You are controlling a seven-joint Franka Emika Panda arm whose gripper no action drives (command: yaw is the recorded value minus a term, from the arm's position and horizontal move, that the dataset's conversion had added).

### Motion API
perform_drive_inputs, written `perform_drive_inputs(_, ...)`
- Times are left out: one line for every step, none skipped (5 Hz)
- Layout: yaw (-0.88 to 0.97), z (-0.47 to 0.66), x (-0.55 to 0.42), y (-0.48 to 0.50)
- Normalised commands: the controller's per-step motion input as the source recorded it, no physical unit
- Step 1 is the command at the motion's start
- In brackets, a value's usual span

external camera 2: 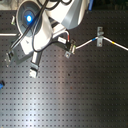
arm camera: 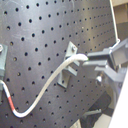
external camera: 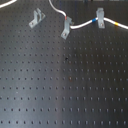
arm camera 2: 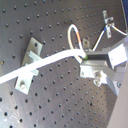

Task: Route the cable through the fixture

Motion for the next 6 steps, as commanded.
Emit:
perform_drive_inputs(0.62,0.33,-0.122,0.287)
perform_drive_inputs(0.71,0.29,-0.093,0.248)
perform_drive_inputs(0.75,0.30,-0.056,0.227)
perform_drive_inputs(0.78,0.30,-0.025,0.185)
perform_drive_inputs(0.70,0.24,-0.015,0.238)
perform_drive_inputs(0.49,0.33,0.012,0.286)
